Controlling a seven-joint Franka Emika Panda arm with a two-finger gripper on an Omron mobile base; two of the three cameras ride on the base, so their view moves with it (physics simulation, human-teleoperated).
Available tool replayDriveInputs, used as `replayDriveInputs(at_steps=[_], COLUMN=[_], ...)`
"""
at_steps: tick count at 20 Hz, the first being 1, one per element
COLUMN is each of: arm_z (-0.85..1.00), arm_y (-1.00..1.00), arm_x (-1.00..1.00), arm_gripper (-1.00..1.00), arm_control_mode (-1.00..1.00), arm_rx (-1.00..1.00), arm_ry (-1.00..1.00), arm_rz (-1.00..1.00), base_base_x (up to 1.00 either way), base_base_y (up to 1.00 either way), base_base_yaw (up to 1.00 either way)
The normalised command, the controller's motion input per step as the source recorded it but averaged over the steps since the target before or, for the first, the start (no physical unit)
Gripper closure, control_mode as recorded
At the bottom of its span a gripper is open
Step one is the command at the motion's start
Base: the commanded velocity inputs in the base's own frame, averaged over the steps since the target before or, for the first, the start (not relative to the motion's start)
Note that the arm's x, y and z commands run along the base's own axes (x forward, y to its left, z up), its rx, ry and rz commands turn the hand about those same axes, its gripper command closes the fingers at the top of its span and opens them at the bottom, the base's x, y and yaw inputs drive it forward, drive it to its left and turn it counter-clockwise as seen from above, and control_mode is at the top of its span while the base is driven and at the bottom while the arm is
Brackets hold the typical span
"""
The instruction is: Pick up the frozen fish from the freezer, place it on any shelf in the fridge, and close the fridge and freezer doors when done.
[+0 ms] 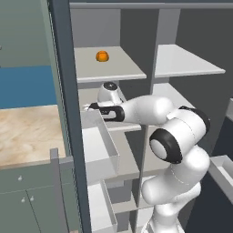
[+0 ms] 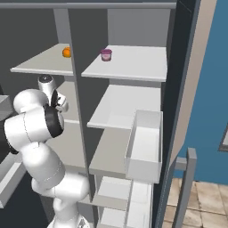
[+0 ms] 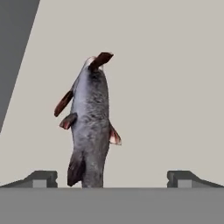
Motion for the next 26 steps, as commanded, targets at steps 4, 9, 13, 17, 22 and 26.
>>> replayDriveInputs(at_steps=[4, 9, 13, 17, 22, 26], arm_z=[-0.28, -0.25, -0.25, -0.5, -0.57, -0.01], arm_y=[0.02, 0.06, 0.11, 0.03, -0.25, -0.04], arm_x=[0.31, 0.38, 0.43, 0.29, 0.01, 0.0], arm_gripper=[-1.0, -1.0, -1.0, 1.0, 1.0, 1.0], arm_control_mode=[-1.0, -1.0, -1.0, -1.0, -1.0, -1.0], arm_rx=[-0.02, -0.02, -0.01, -0.06, -0.05, 0.0], arm_ry=[0.0, 0.0, 0.0, 0.0, 0.0, -0.02], arm_rz=[0.0, 0.0, 0.0, 0.0, 0.0, 0.03], base_base_x=[0.0, 0.0, 0.0, 0.0, 0.0, 0.0], base_base_y=[0.0, 0.0, 0.0, 0.0, 0.0, 0.0], base_base_yaw=[0.0, 0.0, 0.0, 0.0, 0.0, 0.0])
